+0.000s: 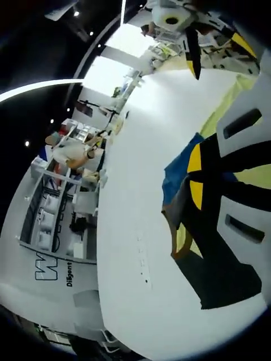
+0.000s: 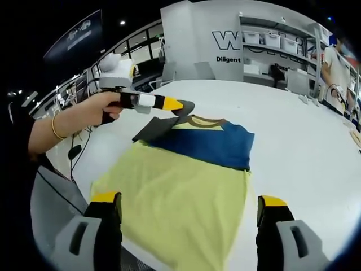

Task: Fold the garment on the visible template until the final outline fits inside the template.

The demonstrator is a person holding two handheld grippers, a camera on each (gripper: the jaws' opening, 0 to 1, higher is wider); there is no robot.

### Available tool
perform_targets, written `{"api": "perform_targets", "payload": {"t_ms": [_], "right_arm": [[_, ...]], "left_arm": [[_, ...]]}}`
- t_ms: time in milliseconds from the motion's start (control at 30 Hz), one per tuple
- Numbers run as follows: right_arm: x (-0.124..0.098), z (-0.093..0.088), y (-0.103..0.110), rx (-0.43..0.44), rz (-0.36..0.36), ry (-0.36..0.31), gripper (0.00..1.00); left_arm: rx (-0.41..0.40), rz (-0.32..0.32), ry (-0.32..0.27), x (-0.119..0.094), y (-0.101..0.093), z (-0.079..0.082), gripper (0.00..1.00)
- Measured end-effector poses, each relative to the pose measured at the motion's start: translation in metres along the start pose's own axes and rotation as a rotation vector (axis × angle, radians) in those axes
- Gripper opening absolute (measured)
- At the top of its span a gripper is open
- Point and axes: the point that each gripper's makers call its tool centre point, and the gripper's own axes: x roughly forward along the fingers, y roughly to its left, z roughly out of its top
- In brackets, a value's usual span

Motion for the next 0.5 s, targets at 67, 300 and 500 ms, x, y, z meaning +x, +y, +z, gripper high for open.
{"api": "perform_targets", "payload": {"t_ms": [67,300,500], "right_arm": [[-0.001,-0.001,0.000,0.001,0.000,0.001,0.99],[0.000,-0.005,0.000,0.002,0.001,0.011,0.99],[-0.002,-0.005,-0.008,0.018,-0.014,0.000,0.99]], "left_arm": [[-0.006,-0.002,-0.009,0.003,-0.003,0.001,0.03],[-0.058,-0.028,-0.052,0.020,-0.012,0.003,0.03],[-0.082,-0.045,-0.061,0.040,-0.014,-0.004,0.03]]}}
